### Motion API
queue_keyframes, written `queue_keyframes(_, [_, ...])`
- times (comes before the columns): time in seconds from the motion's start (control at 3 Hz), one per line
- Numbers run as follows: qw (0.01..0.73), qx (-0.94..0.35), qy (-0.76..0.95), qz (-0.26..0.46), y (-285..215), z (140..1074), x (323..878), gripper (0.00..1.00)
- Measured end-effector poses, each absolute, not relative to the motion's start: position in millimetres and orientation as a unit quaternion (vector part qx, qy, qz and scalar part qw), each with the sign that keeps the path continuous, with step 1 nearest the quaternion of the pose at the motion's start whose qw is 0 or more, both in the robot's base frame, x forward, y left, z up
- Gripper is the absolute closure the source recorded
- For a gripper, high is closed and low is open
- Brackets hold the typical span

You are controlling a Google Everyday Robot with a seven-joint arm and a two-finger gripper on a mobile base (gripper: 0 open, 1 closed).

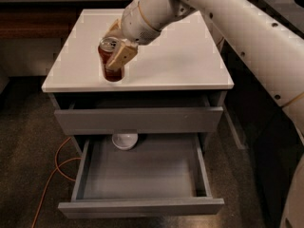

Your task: Pick coke can from middle drawer and place on counter

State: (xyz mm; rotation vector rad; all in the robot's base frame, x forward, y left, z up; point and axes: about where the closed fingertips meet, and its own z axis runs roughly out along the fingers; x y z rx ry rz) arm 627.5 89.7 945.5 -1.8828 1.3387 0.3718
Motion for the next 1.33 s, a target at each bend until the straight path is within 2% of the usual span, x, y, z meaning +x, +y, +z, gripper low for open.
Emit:
queue_keyframes(0.67, [0.393, -0.679, 0.597, 0.168, 61, 959, 691, 1.0])
queue_keyframes(1.33, [0.351, -0.67, 0.623, 0.198, 67, 959, 726, 1.0])
